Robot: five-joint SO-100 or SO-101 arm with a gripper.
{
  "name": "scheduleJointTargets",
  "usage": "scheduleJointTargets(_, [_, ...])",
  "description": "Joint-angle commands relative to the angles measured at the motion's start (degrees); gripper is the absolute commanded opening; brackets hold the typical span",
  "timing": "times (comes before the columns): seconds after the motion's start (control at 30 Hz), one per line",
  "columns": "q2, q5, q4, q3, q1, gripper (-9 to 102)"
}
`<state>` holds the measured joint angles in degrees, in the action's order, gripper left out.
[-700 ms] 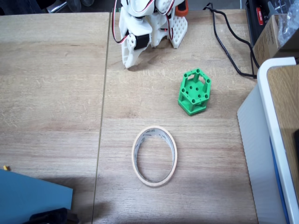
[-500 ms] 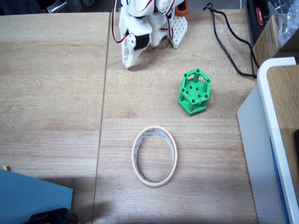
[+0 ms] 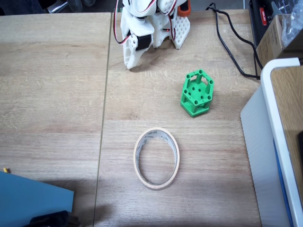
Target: Grasp a component and put it in the bin.
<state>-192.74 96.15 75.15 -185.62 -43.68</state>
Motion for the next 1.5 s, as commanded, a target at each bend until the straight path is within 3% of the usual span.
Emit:
scheduleJointTargets(0.0, [-0.09,-0.09,-0.53,0.97,-0.18,0])
scheduleJointTargets(0.37, [0.18,-0.09,0.18,22.15,0.88,0])
scheduleJointTargets(0.73, [1.49,-0.79,0.09,37.35,15.56,0])
scheduleJointTargets(1.23, [34.63,-0.88,-0.44,55.55,30.85,1])
scheduleJointTargets(1.47, [40.34,-0.88,0.35,57.48,34.37,9])
